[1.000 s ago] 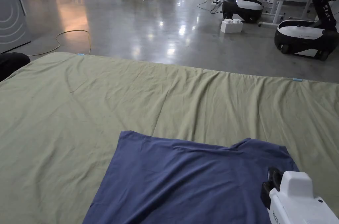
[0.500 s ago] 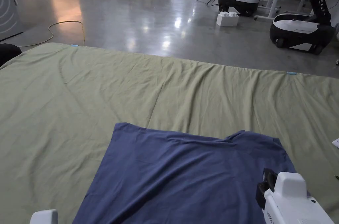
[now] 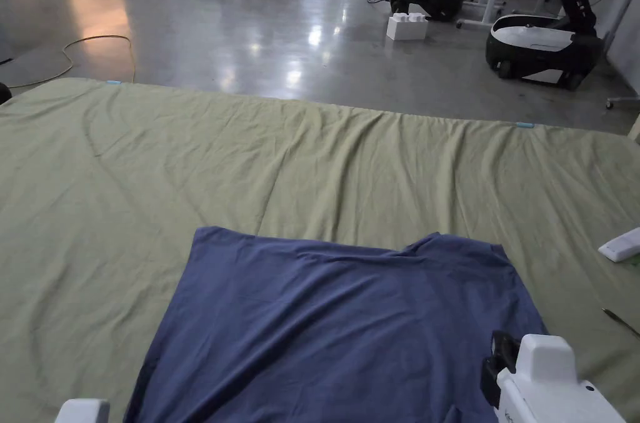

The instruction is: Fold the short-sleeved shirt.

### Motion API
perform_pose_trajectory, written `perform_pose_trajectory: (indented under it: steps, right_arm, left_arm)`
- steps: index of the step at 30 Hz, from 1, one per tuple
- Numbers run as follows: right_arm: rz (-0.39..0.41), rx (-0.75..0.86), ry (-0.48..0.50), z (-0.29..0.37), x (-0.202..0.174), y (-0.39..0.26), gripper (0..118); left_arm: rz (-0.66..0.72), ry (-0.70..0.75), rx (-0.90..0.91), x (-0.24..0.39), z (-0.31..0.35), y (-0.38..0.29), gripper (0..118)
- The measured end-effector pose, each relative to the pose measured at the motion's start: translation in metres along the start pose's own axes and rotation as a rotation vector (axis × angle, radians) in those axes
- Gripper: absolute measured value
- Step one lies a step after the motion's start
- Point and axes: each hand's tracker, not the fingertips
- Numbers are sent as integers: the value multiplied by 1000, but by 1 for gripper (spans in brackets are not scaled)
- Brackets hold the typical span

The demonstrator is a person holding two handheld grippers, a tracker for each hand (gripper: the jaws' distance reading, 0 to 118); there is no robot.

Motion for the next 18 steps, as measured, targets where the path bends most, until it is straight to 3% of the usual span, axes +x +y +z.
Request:
perform_pose_trajectory:
  steps: [5,7,8,10,12,15,18]
  right_arm:
    - [-10,-166,-19,16,37,-2,5]
    - [-29,-262,-30,21,56,-9,31]
    - [-28,-315,-37,22,64,-14,38]
    - [-31,-397,-61,26,80,-28,40]
    - [-31,-443,-76,31,91,-40,48]
    - [-21,-541,-98,35,100,-62,67]
    - [-66,-601,-55,32,101,-81,69]
  left_arm:
    - [7,-19,33,7,12,-1,4]
    - [12,-15,38,14,14,-2,4]
    - [14,-15,41,17,15,-2,4]
    - [12,-8,43,11,13,-1,4]
    - [29,-32,32,-44,-33,2,3]
    - [27,-32,29,-55,-46,-1,3]
    - [22,-31,27,-63,-57,-4,3]
